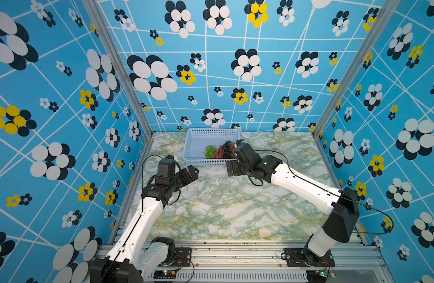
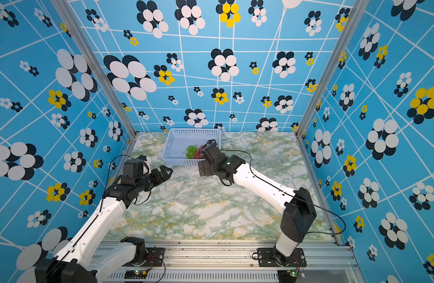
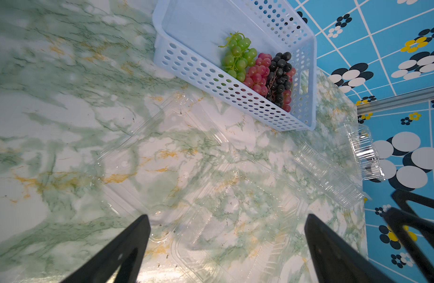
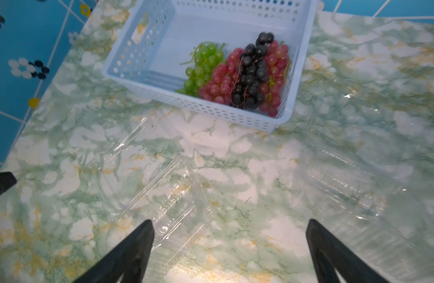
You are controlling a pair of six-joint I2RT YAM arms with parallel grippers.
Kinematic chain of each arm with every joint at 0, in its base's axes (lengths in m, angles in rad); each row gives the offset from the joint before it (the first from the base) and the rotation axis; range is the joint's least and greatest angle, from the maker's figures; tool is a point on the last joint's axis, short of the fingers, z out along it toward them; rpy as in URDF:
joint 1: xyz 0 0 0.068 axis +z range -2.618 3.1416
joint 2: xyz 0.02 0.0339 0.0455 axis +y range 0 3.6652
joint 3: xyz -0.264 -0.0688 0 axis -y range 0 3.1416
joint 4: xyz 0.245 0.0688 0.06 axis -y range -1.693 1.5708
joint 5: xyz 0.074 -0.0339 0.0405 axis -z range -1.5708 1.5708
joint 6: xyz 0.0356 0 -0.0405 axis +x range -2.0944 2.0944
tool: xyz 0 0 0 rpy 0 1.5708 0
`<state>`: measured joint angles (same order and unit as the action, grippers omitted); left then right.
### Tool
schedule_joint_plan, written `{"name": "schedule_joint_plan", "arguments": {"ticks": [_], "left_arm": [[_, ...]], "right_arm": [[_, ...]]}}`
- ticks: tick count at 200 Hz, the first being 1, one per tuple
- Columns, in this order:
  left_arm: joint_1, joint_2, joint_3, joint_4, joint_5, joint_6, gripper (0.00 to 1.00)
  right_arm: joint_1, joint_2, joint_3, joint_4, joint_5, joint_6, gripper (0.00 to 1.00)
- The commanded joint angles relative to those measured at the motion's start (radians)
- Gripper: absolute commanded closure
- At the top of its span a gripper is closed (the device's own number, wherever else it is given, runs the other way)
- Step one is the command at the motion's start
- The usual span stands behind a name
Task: Pack grapes into containers
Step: Move the packing box to the center of the board.
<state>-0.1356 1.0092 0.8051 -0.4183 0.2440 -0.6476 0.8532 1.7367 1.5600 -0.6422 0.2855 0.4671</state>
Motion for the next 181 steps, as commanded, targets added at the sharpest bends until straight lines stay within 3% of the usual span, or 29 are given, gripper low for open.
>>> {"name": "schedule_joint_plan", "arguments": {"ticks": [1, 82, 115, 155, 181], "left_arm": [[0.008, -0.015, -0.031, -0.033, 0.037, -0.003, 0.01], [0.009, -0.074, -0.064, -0.04, 0.067, 0.015, 0.01], [0.008, -0.096, -0.075, -0.054, 0.058, 0.025, 0.01], [0.005, -0.098, -0.086, -0.053, 0.06, 0.016, 0.0], [0.006, -0.098, -0.087, -0.052, 0.064, 0.011, 0.0]], "right_arm": [[0.021, 0.101, 0.093, -0.132, 0.009, 0.05, 0.05], [0.037, 0.232, 0.111, -0.106, -0.041, 0.111, 0.17], [0.04, 0.248, 0.071, -0.074, -0.065, 0.125, 0.31], [0.039, 0.272, 0.019, -0.031, -0.1, 0.141, 0.39], [0.039, 0.304, 0.021, -0.012, -0.113, 0.148, 0.52]]}}
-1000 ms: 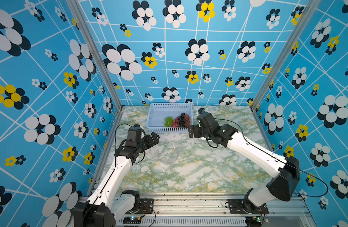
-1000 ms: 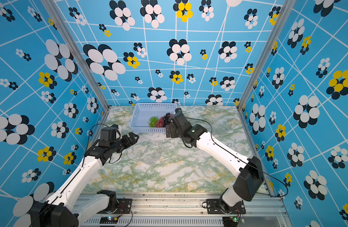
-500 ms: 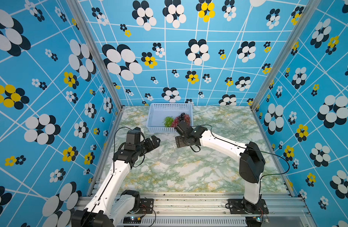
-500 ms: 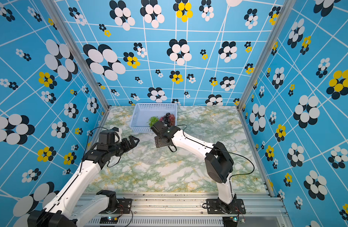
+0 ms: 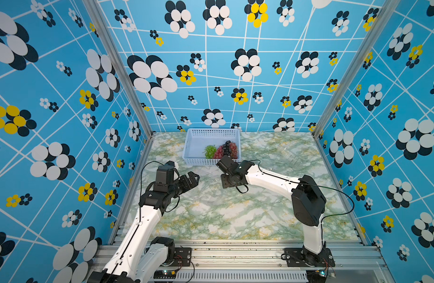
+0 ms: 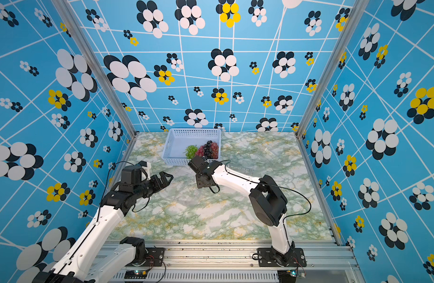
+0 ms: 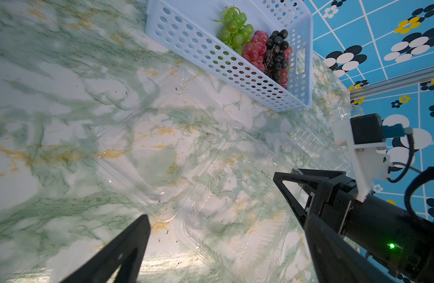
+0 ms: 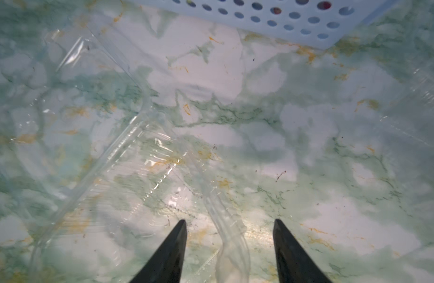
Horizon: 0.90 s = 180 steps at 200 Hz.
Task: Pack grapes into containers
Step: Move the packing box to the center of the board.
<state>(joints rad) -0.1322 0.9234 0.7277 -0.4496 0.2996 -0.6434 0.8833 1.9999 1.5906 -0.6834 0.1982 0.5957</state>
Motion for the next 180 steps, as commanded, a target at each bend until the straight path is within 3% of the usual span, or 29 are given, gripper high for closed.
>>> {"name": "schedule_joint_plan", "arguments": {"ticks": [1, 45, 95, 138, 180], "left_arm": [[0.002, -0.012, -0.01, -0.02, 0.008, 0.006, 0.0], [0.0, -0.015, -0.012, -0.027, 0.019, 0.004, 0.0], [-0.002, -0.017, -0.012, -0.033, 0.021, 0.007, 0.0], [-0.001, -0.007, -0.012, -0.032, 0.016, 0.005, 0.0], [-0.001, 0.025, -0.009, -0.013, 0.016, -0.001, 0.0]], "right_arm": [[0.009, 0.041, -0.01, 0.031, -0.026, 0.021, 0.53], [0.008, 0.118, 0.064, 0.07, -0.033, 0.036, 0.75], [0.001, 0.253, 0.27, 0.063, -0.016, -0.021, 0.86], [-0.016, 0.361, 0.467, 0.003, -0.053, -0.151, 0.79], [-0.04, 0.358, 0.474, -0.012, -0.044, -0.258, 0.61]]}}
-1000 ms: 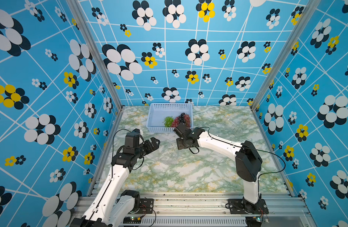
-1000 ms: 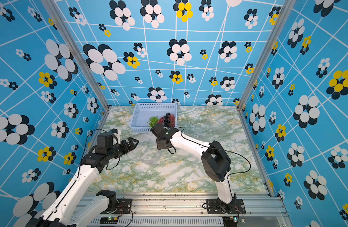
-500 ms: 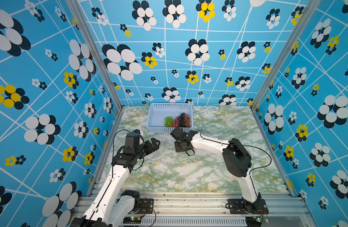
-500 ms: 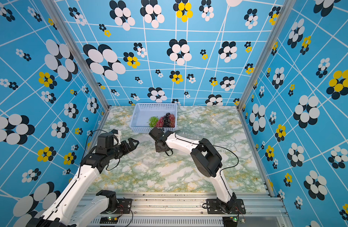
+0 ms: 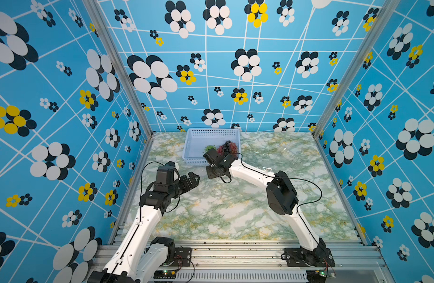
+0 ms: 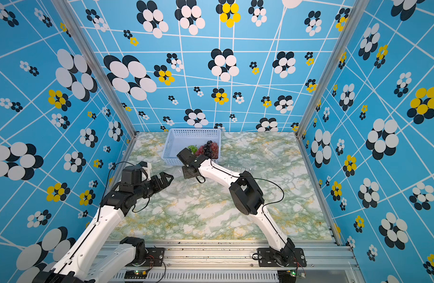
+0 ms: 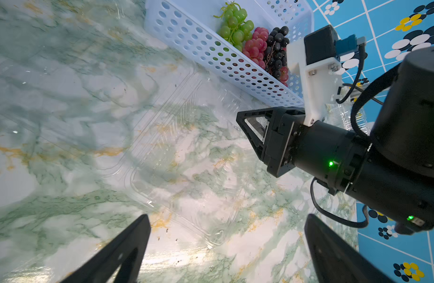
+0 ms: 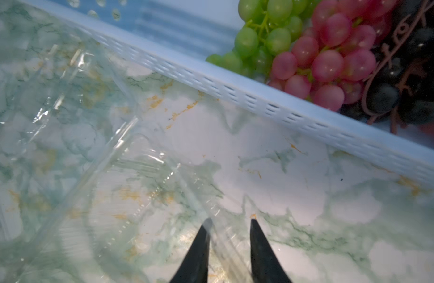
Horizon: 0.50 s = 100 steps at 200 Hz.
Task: Pack grapes into containers
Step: Move the packing box to the center of the board.
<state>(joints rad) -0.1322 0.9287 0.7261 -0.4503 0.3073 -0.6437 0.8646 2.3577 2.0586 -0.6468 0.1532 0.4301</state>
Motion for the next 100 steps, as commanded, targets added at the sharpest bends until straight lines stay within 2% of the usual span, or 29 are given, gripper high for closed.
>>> {"name": "schedule_joint_plan", "arguments": {"ticks": [1, 34, 64, 88, 100], "left_arm": [[0.0, 0.022, -0.007, -0.013, 0.009, -0.001, 0.0], [-0.004, 0.072, 0.028, -0.013, 0.034, -0.017, 0.0], [-0.028, 0.092, 0.071, -0.044, 0.019, 0.004, 0.01], [-0.051, 0.077, 0.088, -0.07, -0.025, 0.004, 0.01], [-0.064, 0.062, 0.086, -0.066, -0.042, -0.012, 0.01]], "right_arm": [[-0.022, -0.001, 0.005, -0.048, 0.003, -0.093, 0.61], [-0.037, -0.106, -0.056, -0.041, 0.034, -0.132, 0.49], [-0.083, -0.254, -0.106, -0.047, 0.087, -0.127, 0.25], [-0.155, -0.277, -0.08, -0.09, 0.126, -0.136, 0.05], [-0.196, -0.262, -0.051, -0.106, 0.13, -0.14, 0.01]]}}
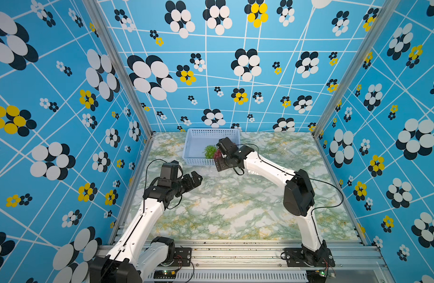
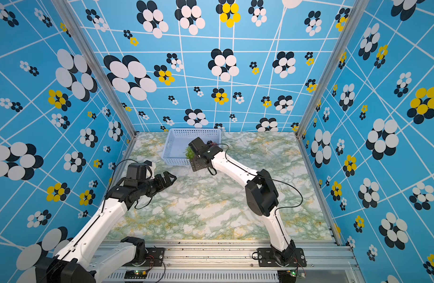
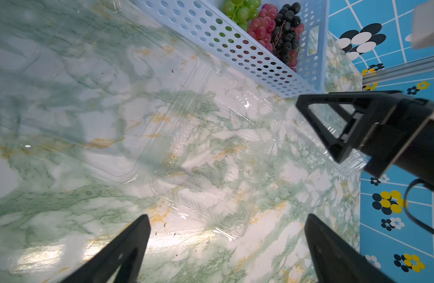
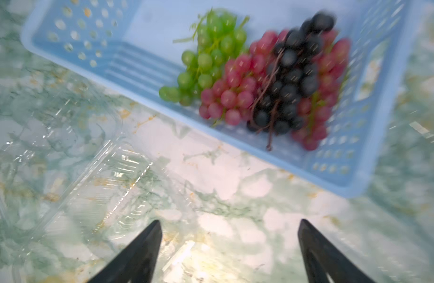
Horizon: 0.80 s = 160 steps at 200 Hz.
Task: Pack grapes into containers
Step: Move the packing box to the center of the board, then move the basket to the center of the board.
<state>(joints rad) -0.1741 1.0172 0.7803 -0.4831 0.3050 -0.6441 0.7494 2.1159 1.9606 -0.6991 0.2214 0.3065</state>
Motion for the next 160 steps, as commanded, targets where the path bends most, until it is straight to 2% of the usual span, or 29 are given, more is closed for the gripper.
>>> {"name": "schedule_joint_plan", "arguments": {"ticks": [1, 26, 43, 84, 108, 129, 149, 160], "left_arm": [[-0.024, -0.026, 0.032, -0.031, -0.041, -0.013, 0.01], [-0.071, -0.035, 0.023, 0.007, -0.059, -0.04, 0.01], [-0.113, -0.025, 0.029, 0.037, -0.063, -0.044, 0.0], [-0.215, -0.015, 0.069, 0.033, -0.124, 0.0, 0.0], [-0.229, -0.033, 0.087, 0.019, -0.168, 0.029, 0.0], [-0.228, -0.049, 0.105, 0.004, -0.212, 0.058, 0.0], [-0.223, -0.045, 0.132, -0.003, -0.235, 0.086, 0.01], [-0.219, -0.035, 0.145, -0.005, -0.233, 0.094, 0.0]], "right_arm": [[-0.084, -0.018, 0.05, -0.055, 0.061, -0.017, 0.01], [-0.158, 0.051, 0.141, -0.076, 0.056, -0.027, 0.01], [-0.193, 0.158, 0.235, -0.104, 0.06, -0.045, 0.01], [-0.245, 0.408, 0.598, -0.275, 0.041, -0.074, 0.04], [-0.253, 0.521, 0.772, -0.355, 0.031, -0.082, 0.12], [-0.252, 0.549, 0.8, -0.374, 0.016, -0.065, 0.21], [-0.252, 0.553, 0.801, -0.388, 0.006, -0.051, 0.36], [-0.252, 0.553, 0.795, -0.396, 0.007, -0.047, 0.47]]}}
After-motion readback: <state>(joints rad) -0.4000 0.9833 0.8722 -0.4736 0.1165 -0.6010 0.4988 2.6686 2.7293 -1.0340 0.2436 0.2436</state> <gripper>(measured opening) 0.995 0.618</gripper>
